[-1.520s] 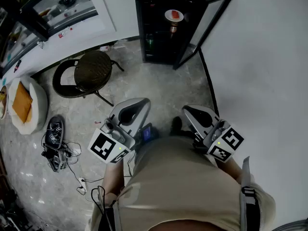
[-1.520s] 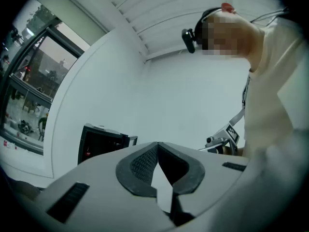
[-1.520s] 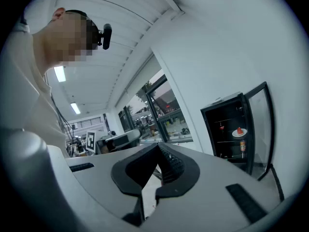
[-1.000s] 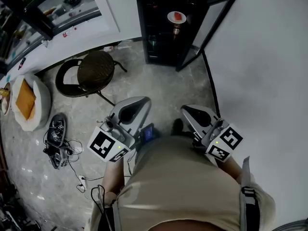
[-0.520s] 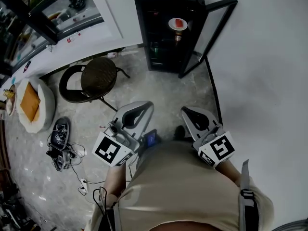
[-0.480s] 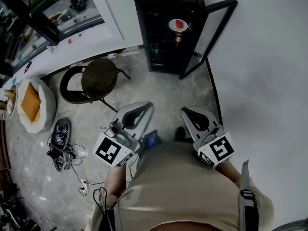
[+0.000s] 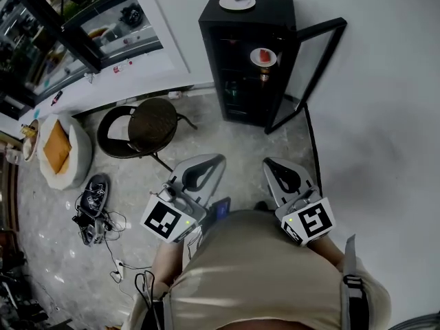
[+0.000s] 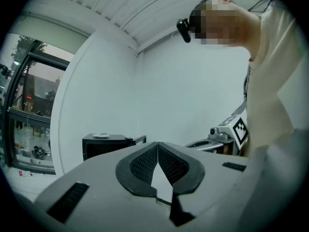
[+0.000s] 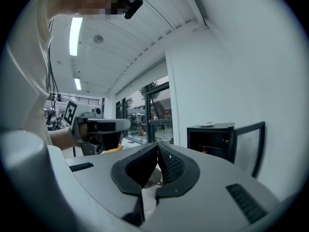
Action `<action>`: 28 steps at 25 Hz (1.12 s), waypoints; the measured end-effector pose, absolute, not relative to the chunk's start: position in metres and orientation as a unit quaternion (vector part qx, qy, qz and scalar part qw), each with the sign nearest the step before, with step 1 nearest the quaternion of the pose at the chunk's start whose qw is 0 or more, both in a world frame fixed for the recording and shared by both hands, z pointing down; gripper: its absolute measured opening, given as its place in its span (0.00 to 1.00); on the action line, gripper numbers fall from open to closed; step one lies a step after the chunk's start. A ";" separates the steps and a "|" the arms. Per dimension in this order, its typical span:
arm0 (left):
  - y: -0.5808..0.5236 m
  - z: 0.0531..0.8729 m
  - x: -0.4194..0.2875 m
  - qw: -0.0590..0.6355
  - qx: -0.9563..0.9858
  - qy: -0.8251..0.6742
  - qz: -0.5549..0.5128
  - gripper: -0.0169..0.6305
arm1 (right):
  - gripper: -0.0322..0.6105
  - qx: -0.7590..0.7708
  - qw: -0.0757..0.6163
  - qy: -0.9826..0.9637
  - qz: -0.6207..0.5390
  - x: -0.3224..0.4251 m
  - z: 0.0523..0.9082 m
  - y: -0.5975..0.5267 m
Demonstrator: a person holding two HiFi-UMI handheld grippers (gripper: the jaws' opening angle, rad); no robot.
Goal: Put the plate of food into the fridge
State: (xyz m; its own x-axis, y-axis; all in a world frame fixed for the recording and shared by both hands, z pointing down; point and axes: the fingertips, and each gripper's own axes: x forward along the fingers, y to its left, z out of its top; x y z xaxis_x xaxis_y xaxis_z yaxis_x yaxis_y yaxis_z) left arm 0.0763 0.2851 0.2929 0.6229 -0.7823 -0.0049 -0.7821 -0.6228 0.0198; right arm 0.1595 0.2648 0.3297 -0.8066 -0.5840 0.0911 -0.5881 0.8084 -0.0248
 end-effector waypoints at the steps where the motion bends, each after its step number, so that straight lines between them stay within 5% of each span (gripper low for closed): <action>1: 0.282 0.294 0.078 0.011 0.898 -0.441 -0.001 0.04 | 0.08 0.302 0.040 -0.952 0.027 0.161 0.329 0.262; 28: 0.244 0.308 0.094 0.040 0.867 -0.497 0.007 0.04 | 0.08 0.227 0.030 -0.973 -0.027 0.162 0.332 0.228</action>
